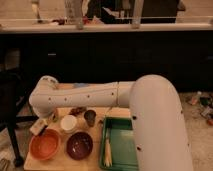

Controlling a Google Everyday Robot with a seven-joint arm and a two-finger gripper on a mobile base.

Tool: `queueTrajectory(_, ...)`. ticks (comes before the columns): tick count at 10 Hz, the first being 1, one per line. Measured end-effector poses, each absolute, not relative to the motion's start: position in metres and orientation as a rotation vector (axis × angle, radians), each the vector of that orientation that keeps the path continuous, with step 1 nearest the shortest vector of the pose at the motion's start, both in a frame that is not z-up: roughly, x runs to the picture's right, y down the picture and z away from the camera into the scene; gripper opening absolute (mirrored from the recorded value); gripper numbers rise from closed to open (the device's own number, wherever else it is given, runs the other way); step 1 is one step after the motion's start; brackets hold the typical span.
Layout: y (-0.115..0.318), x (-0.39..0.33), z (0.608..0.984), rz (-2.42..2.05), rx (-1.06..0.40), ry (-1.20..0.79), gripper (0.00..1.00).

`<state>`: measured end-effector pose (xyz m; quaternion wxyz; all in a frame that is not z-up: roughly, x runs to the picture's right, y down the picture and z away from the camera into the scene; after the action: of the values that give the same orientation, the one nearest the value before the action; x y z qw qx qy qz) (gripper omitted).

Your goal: Place eraser in table surface

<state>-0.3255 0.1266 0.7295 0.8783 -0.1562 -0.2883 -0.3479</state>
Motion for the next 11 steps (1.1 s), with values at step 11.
queueTrajectory(11, 0.019, -0.318, 0.748, -0.456, -0.229, -0.553, 0.0)
